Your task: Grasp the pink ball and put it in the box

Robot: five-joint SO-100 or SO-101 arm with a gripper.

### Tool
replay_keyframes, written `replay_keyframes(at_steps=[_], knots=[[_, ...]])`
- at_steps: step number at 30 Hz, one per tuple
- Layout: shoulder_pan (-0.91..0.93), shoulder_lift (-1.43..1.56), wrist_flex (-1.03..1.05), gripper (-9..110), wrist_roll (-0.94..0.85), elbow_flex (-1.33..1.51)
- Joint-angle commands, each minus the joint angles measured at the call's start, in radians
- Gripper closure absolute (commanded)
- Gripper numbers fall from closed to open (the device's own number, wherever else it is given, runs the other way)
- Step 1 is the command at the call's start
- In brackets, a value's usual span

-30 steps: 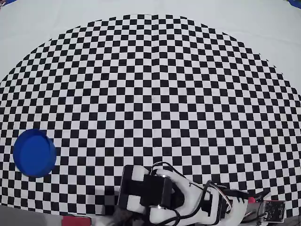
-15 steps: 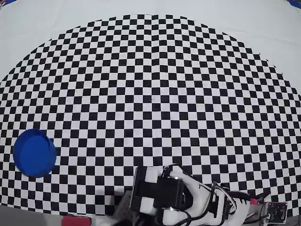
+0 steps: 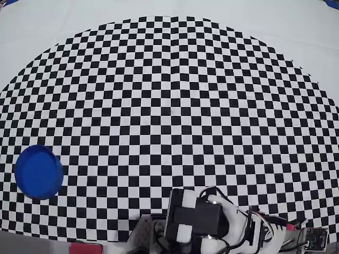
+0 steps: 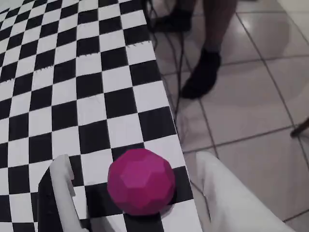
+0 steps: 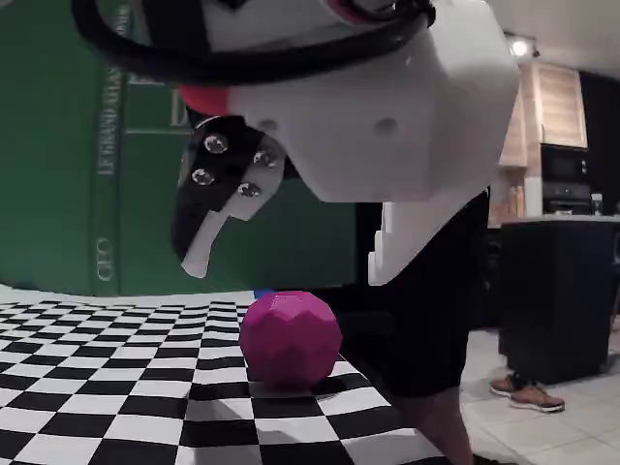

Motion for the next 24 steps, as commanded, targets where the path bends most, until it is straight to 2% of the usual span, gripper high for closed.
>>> replay_keyframes(at_steps=[1,24], knots=[[0.006,-0.009,-0.02,72,-0.011,-0.041],[-0.002,-0.126,-0.037,72,-0.011,-0.109]])
